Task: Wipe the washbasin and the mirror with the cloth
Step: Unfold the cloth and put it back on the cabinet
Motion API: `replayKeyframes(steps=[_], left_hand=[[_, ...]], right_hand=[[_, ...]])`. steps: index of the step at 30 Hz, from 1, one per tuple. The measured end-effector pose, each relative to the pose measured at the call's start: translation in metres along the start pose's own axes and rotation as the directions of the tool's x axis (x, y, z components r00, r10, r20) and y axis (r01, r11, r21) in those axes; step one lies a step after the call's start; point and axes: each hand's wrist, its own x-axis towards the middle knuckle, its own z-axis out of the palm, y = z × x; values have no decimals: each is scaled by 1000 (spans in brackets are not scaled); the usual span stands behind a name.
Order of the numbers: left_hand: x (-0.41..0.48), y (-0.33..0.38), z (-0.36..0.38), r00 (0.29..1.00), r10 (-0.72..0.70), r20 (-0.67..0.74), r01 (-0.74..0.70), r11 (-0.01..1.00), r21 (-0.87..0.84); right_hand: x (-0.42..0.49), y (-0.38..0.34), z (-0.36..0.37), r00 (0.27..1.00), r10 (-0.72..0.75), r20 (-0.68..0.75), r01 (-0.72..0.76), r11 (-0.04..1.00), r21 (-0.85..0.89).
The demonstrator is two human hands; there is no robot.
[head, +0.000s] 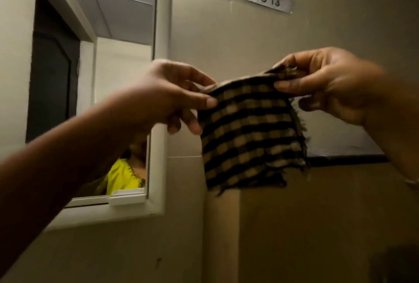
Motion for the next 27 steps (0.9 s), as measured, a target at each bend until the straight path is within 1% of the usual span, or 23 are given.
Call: replayKeyframes(steps=[2, 4, 6, 9, 11, 14, 17, 20, 23, 25, 27], left_hand=[[23, 10, 5, 999, -51, -19, 52, 998, 30], [44, 14, 9, 992, -117, -41, 118, 993, 25], [62, 11, 16, 983, -151, -102, 155, 988, 28], [87, -1, 27, 970, -130, -206, 148, 986, 76], [99, -15, 31, 969, -77, -235, 114, 983, 147], [111, -45, 38, 978, -18, -206, 74, 961, 267], [111, -72, 49, 982, 10, -189, 67, 914, 400], [105, -92, 63, 990, 7, -139, 57, 889, 455], [100, -97, 72, 991, 73, -112, -4, 855, 519], [95, -93, 77, 987, 125, -103, -39, 798, 601], [90, -88, 82, 984, 162, -81, -59, 711, 701]], right_hand=[[15, 3, -17, 999, 34, -2, -34, 999, 25], [31, 9, -29, 996, 88, -19, -86, 992, 95], [47, 18, -36, 993, 110, -40, -103, 981, 163], [71, 36, -39, 994, 73, -82, -59, 985, 161], [86, 52, -38, 993, 38, -113, -21, 989, 146], [102, 81, -34, 991, 5, -134, 9, 995, 101], [104, 114, -31, 994, 13, -112, -11, 1000, 20], [94, 140, -32, 997, 37, -69, -37, 999, -4], [80, 154, -38, 999, 37, -26, -36, 999, 12], [71, 157, -44, 1000, 31, 4, -31, 999, 20], [62, 157, -50, 999, 34, 37, -35, 999, 28]])
